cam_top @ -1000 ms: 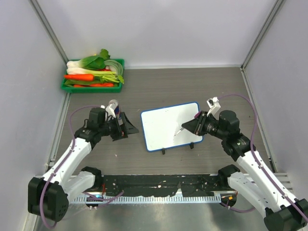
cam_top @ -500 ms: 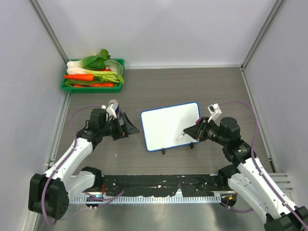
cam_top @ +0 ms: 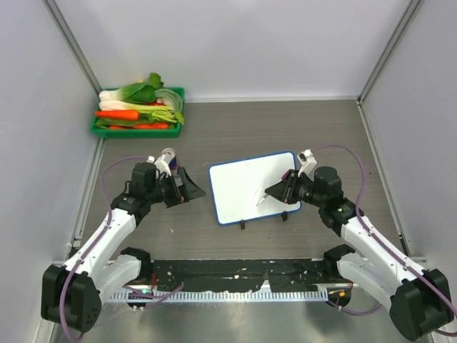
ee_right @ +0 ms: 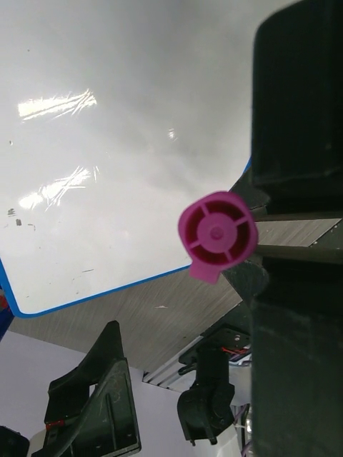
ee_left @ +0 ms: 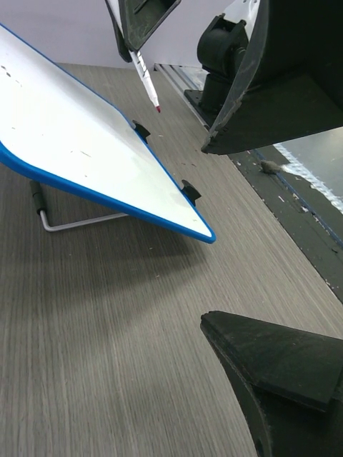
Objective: Write a sentence on the whiteboard
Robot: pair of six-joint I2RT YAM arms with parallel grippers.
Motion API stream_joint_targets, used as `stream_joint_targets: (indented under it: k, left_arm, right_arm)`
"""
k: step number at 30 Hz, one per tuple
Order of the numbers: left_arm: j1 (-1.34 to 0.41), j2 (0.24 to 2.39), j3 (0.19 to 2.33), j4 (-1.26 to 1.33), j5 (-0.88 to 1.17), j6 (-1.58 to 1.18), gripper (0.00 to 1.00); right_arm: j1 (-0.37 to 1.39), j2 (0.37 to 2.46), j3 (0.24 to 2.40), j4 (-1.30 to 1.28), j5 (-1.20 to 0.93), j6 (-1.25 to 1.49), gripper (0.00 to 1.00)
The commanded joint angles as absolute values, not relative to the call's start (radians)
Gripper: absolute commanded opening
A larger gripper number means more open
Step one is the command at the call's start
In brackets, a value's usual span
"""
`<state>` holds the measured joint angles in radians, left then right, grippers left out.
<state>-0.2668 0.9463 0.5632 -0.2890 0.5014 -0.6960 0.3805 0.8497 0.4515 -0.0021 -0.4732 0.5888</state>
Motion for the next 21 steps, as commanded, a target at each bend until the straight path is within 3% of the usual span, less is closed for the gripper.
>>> stream_joint_targets:
  k: [1, 21]
  left_arm:
    - [-0.264, 0.917, 0.574, -0.285, 0.460, -0.669, 0.94]
    - [-0.264, 0.923, 0.564, -0.276, 0.463, -0.670, 0.94]
  right_arm:
    - [0.387, 0.836, 0.495, 0.103, -0.499, 0.580, 0.01]
    - [0.385, 0.796, 0.505, 0.054, -0.468, 0.517, 0.01]
